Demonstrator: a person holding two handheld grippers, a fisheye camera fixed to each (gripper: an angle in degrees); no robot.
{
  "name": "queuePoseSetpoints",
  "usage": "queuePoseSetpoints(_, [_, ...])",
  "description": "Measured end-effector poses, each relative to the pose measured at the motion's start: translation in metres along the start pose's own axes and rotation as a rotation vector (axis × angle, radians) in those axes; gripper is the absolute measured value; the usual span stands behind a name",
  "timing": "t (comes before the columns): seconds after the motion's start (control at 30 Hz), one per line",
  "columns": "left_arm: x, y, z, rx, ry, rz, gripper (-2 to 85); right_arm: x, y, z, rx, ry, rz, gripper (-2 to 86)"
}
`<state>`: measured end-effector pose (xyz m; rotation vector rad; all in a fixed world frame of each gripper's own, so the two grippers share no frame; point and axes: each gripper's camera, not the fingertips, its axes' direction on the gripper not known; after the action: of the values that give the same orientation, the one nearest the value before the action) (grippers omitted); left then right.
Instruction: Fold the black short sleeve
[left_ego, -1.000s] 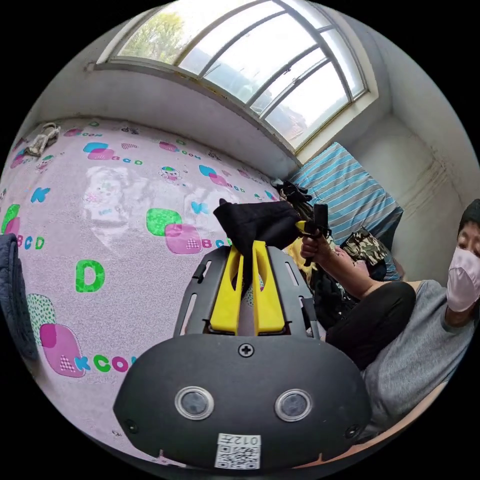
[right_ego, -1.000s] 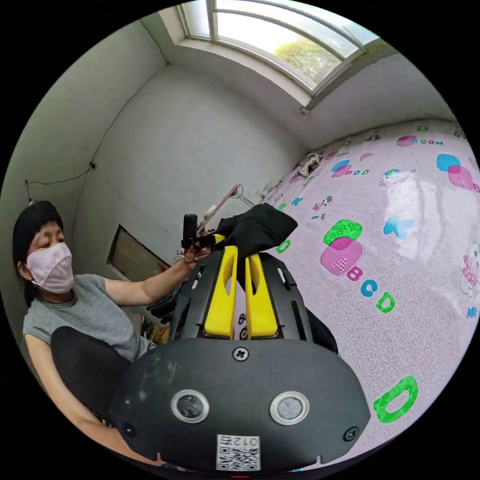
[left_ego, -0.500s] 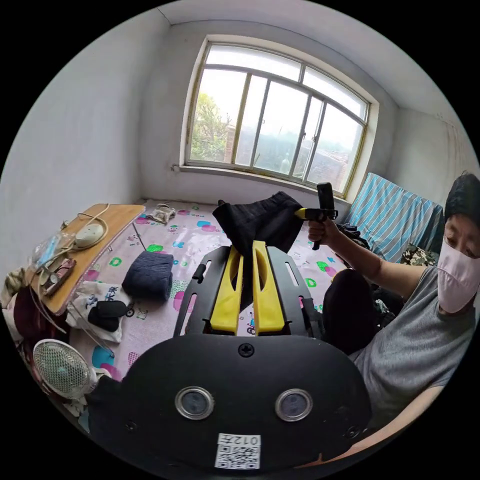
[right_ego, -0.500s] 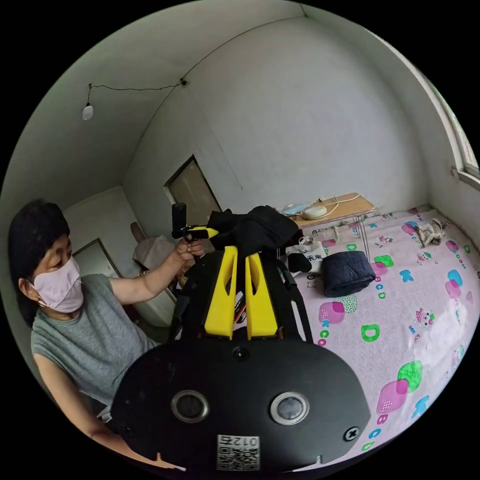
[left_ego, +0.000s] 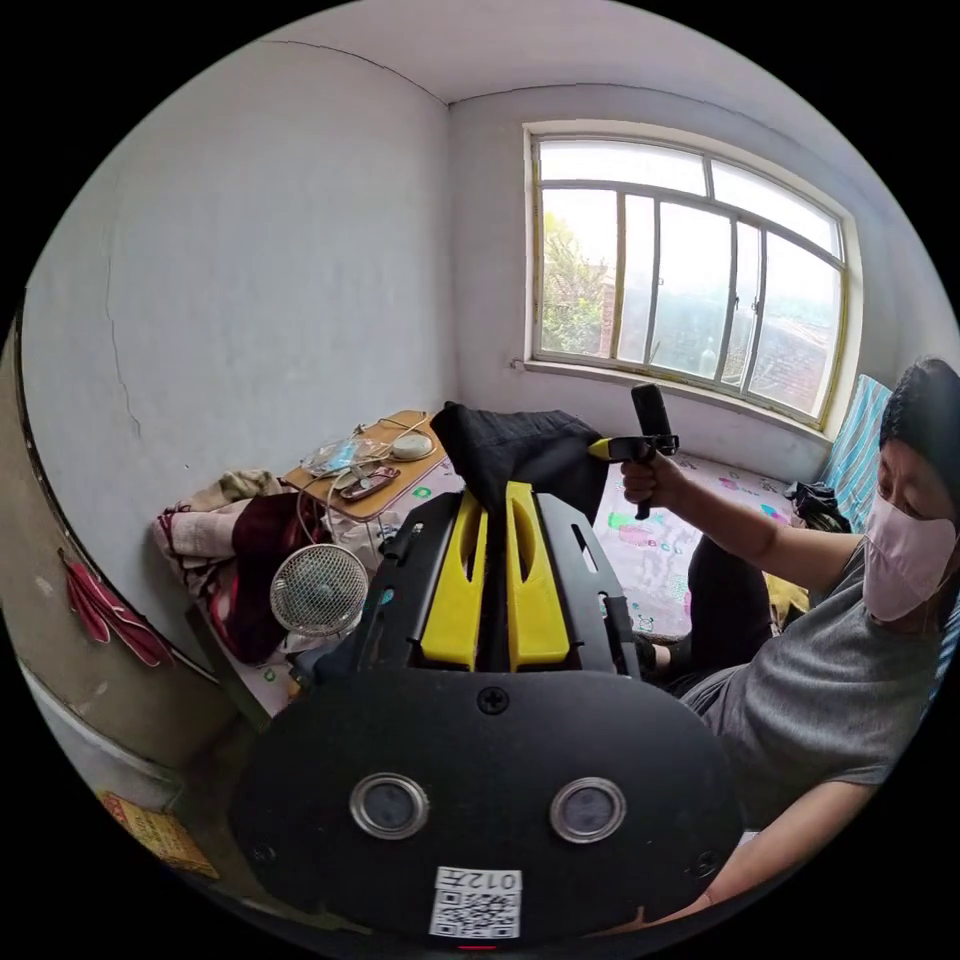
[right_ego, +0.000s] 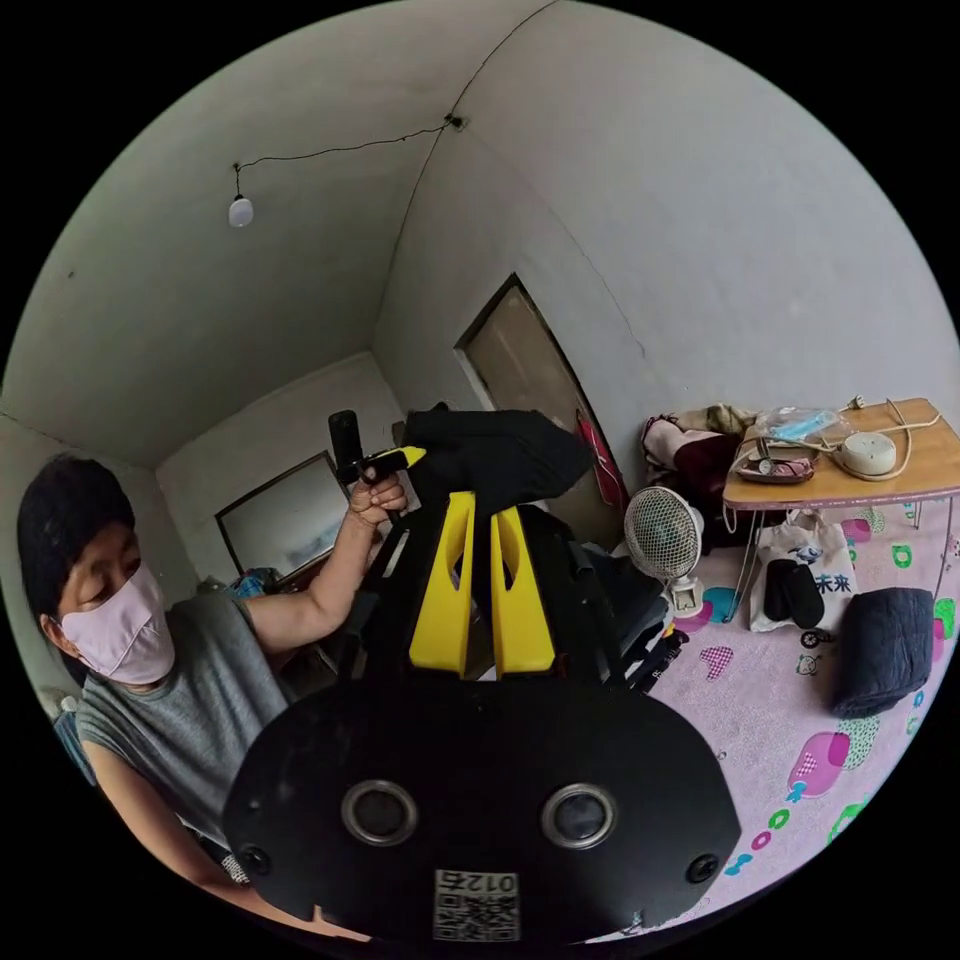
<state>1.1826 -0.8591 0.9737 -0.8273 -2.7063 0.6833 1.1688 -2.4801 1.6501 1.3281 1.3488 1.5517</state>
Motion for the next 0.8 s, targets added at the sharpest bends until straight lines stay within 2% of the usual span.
queuePoseSetpoints(0.3, [-0.012, -0.007, -0.084, -0.055, -0.085, -0.068, 4.2, 0.087, 0.128, -0.037, -0.038, -0.075, 0.005, -0.1])
queuePoseSetpoints(0.57, [-0.043, -0.015, -0.089, -0.102, -0.066, -0.103, 3.5, 0.188, 0.233, -0.113, -0.054, -0.025, 0.064, -0.1])
queuePoseSetpoints(0.8, [-0.094, -0.035, -0.094, -0.135, -0.084, -0.139, 1.2, 0.262, 0.280, -0.170, -0.070, 0.045, 0.080, -0.1])
